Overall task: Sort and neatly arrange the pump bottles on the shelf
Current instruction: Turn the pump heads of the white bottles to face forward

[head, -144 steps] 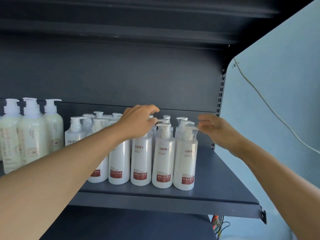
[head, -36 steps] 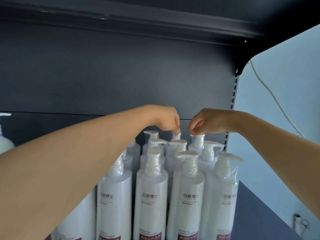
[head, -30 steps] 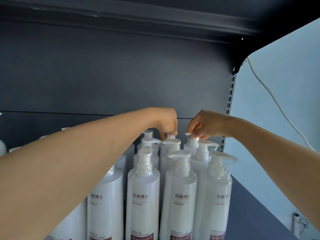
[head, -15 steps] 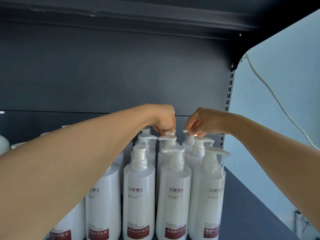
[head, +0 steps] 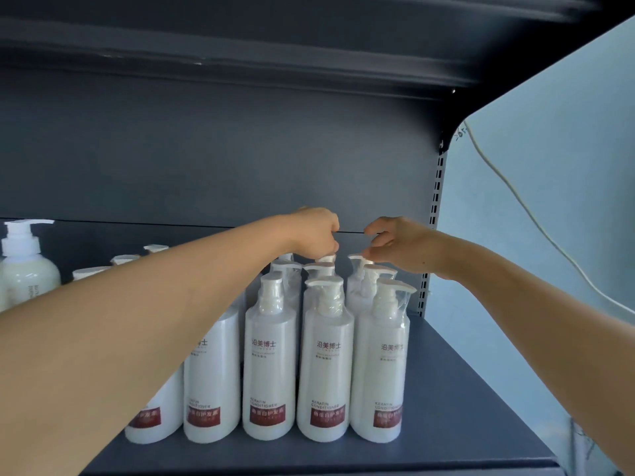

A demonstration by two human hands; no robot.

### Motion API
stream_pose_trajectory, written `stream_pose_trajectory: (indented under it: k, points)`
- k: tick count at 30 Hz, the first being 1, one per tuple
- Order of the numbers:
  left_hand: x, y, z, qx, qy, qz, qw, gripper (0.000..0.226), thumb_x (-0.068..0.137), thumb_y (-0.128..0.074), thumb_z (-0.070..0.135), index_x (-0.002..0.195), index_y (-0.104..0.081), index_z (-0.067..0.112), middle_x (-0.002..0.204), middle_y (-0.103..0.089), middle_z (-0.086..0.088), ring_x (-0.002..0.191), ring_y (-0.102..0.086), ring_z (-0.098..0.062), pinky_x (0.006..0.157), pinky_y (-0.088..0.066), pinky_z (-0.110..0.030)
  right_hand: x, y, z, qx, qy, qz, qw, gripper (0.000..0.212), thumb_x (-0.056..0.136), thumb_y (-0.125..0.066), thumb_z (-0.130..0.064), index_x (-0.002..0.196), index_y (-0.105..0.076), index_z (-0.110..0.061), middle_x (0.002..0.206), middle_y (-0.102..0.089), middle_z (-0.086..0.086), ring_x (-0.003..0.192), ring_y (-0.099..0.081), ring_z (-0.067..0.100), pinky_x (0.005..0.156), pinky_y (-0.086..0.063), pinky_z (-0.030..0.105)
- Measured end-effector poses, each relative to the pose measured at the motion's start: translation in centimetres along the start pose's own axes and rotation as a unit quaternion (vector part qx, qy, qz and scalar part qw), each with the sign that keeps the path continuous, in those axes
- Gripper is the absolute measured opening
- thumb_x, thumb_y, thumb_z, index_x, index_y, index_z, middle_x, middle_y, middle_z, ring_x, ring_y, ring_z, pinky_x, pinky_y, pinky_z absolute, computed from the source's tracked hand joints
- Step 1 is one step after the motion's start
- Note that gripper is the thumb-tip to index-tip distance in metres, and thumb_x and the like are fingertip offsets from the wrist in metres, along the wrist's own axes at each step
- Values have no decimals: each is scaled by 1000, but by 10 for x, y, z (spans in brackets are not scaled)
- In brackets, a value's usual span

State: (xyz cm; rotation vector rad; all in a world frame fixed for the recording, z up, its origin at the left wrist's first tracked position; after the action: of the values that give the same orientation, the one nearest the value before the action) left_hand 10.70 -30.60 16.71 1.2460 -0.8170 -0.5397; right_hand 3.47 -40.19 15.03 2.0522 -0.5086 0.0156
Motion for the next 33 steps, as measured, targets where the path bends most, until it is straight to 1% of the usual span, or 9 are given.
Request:
stream_pose_trajectory:
  k: [4,10,16,19,21,23,25,27,33]
  points:
    - [-37,12,8,-35,6,50,998,50,94,-50,27,141,-36,16,139,-45,-6,127,-41,-26,101,-38,-36,-32,10,-9,17,23,53,998,57,85,-65,-29,136,-43,-17,134,-49,5,119,-51,21,98,-43,31]
    - [-112,18,16,-48,5,209,977,58,93,-51,33,144,-28,19,147,-35,-1,136,-24,-24,108,-24,-38,-91,12,-9,70,37,136,988,63,86,-63,-31,141,-34,-19,140,-42,5,121,-48,21,85,-37,25]
    - [-191,-14,-10,-27,40,310,950,79,87,-61,35,148,-15,16,155,-13,-4,140,-10,-25,114,-13,-38,-137,-22,18,138,-2,175,975,83,83,-68,-27,147,-15,-19,149,-26,4,132,-35,20,96,-33,27]
    - [-215,-45,-36,-3,92,313,945,89,82,-67,34,148,-12,14,156,-7,-9,140,-11,-30,114,-15,-43,-150,-58,37,171,-47,150,973,91,82,-70,-23,148,-9,-17,152,-20,7,137,-28,23,106,-35,36]
    - [-223,-69,-55,-3,139,296,945,95,79,-70,36,148,-9,14,156,-3,-12,140,-10,-33,114,-16,-48,-154,-85,44,180,-73,111,975,90,81,-71,-20,147,-10,-15,149,-23,9,133,-32,24,99,-38,32]
    - [-227,-88,-70,-3,178,285,942,102,75,-75,38,148,-7,15,155,-3,-15,139,-13,-37,111,-20,-52,-154,-109,47,186,-82,83,976,80,80,-72,-18,141,-20,-12,139,-31,10,114,-40,20,86,-38,26]
    - [-229,-103,-81,-2,204,273,940,107,71,-77,41,147,-5,16,155,-2,-17,138,-14,-38,110,-22,-57,-153,-122,49,182,-78,92,976,72,78,-72,-16,134,-26,-13,129,-37,8,105,-39,17,84,-36,25]
    - [-230,-114,-90,-1,218,272,937,108,70,-78,42,146,-5,17,154,-1,-17,138,-16,-39,108,-25,-58,-149,-127,54,176,-76,118,974,69,78,-72,-15,131,-28,-13,125,-39,7,110,-41,20,86,-34,25]
    - [-233,-127,-102,-20,198,321,926,100,64,-84,33,140,-23,11,152,-13,-20,132,-27,-42,96,-40,-58,-145,-142,69,119,-113,178,970,54,82,-66,-22,124,-31,-18,118,-45,-1,104,-57,23,74,-43,34]
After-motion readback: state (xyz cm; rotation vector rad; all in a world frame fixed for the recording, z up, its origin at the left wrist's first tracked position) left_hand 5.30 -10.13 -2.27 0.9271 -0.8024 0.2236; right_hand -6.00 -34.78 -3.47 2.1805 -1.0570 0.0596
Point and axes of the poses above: each hand's wrist, its own x-axis towards the middle knuckle, its own y-axis out of the back of the hand, z = x × y, the point moved 9 cm from there along x, towards the middle knuckle
